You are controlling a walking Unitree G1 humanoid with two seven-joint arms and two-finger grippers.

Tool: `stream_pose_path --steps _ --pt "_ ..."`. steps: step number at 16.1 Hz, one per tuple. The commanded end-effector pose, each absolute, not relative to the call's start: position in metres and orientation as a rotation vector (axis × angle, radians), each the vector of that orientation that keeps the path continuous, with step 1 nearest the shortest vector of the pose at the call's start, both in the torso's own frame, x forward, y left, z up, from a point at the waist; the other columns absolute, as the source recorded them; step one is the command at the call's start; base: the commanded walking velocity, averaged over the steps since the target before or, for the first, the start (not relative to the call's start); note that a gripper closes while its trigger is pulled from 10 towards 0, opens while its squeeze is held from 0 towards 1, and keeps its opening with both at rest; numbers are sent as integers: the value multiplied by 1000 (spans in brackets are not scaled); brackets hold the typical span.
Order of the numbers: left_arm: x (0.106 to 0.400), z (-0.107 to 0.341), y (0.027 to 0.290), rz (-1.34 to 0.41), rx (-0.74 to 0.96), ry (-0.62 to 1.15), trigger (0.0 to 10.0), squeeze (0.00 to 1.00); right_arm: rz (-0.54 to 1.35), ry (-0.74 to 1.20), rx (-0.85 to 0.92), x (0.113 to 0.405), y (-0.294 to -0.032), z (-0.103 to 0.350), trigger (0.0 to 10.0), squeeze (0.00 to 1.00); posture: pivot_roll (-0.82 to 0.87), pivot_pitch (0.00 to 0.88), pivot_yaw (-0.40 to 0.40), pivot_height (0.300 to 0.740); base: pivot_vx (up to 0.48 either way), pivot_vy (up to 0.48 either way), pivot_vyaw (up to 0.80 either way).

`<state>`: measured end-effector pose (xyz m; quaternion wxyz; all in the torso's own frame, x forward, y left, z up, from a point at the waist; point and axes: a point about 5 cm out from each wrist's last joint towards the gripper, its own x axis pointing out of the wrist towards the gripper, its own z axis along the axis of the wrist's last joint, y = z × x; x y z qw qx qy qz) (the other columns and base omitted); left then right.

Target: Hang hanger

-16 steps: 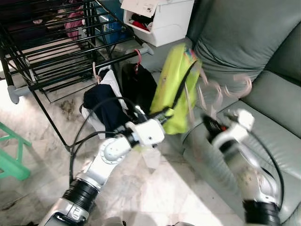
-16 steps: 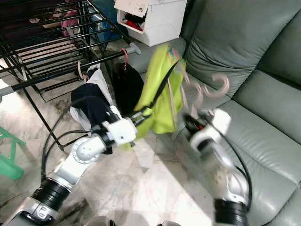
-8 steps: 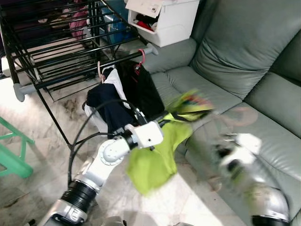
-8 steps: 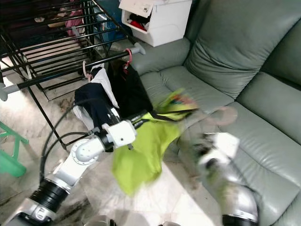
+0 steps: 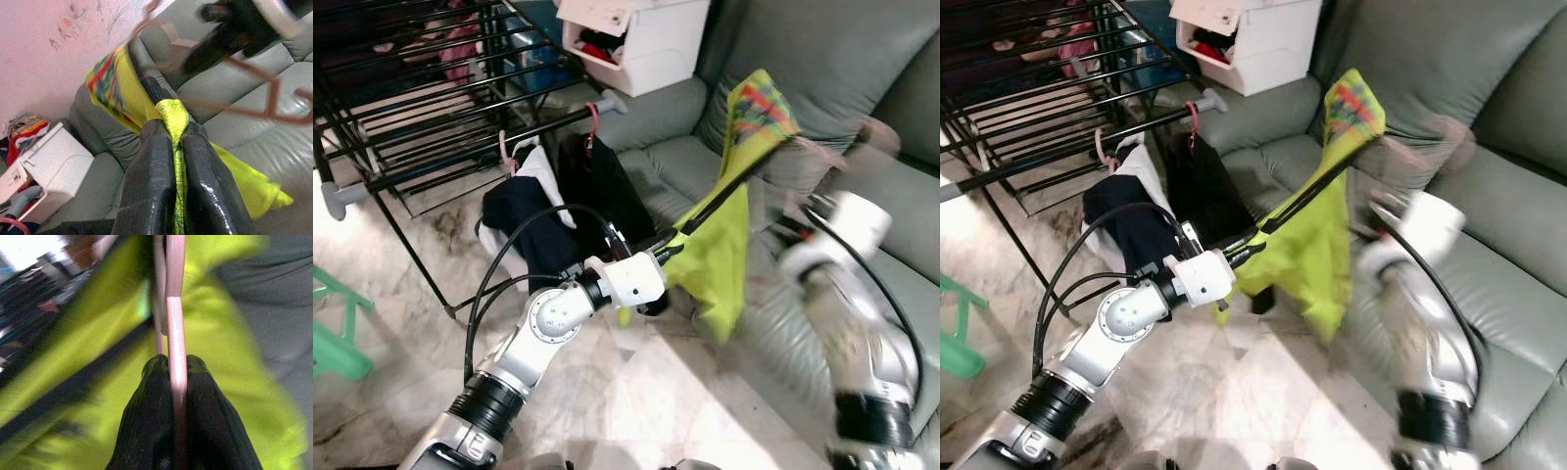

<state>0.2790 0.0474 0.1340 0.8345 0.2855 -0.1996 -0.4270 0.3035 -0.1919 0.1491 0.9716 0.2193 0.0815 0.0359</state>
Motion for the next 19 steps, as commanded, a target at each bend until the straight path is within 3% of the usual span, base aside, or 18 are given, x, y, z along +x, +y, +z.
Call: stream_pose_path --steps 1,2,3,4,5,7,8,9,10,11,12,13,14,15,16,17,18,19 --pt "277 134 51 -907 608 -423 10000 0 193 271 438 295 -180 138 10000 0 -83 0 -5 740 0 0 0" --pt "276 134 51 -907 607 -423 10000 0 222 413 395 281 -175 115 10000 0 -77 0 -9 740 0 0 0" --pt "276 134 51 -904 606 -423 10000 0 65 501 433 273 -190 94 10000 0 -76 0 -16 740 0 0 0" --pt "276 134 52 -901 604 -420 10000 0 -214 540 385 267 -221 75 10000 0 -78 0 -14 740 0 0 0" --pt "275 132 53 -903 604 -415 10000 0 -621 438 235 258 -275 76 10000 0 -82 0 -12 740 0 0 0" --pt "274 132 51 -916 606 -414 10000 0 -519 212 92 274 -265 114 10000 0 -83 0 -3 740 0 0 0" --pt "275 133 49 -920 605 -417 10000 0 -315 177 127 285 -233 125 10000 0 -83 0 -3 740 0 0 0" --pt "275 134 49 -923 605 -420 10000 0 -239 284 214 284 -216 112 10000 0 -87 0 -1 740 0 0 0" --pt "277 134 48 -922 609 -422 10000 0 -404 304 223 277 -236 103 10000 0 -82 0 -5 740 0 0 0" --pt "277 135 49 -920 610 -422 10000 0 -435 276 212 277 -241 105 10000 0 -82 0 -5 740 0 0 0" --pt "278 135 50 -913 609 -417 10000 0 -219 190 198 289 -214 119 10000 0 -80 0 -4 740 0 0 0" --pt "275 132 50 -922 607 -407 10000 0 -15 365 224 285 -188 101 10000 0 -80 0 -4 740 0 0 0" --pt "272 129 49 -940 611 -400 10000 0 -194 442 273 280 -208 88 10000 0 -84 0 -4 740 0 0 0" --pt "270 128 46 -954 616 -402 10000 0 -574 397 287 273 -251 85 10000 0 -75 0 -8 740 0 0 0" --pt "271 130 45 -942 610 -409 10000 0 -654 244 257 278 -261 105 10000 0 -75 0 -8 740 0 0 0" --pt "273 133 45 -913 608 -418 10000 0 -574 108 263 290 -253 128 10000 0 -75 0 -8 740 0 0 0" --pt "285 130 56 -778 642 -385 10000 0 -255 123 298 303 -207 132 10000 0 -77 0 -3 740 0 0 0" --pt "290 128 63 -697 645 -353 10000 0 -146 191 332 302 -190 123 10000 0 -75 0 -2 740 0 0 0"
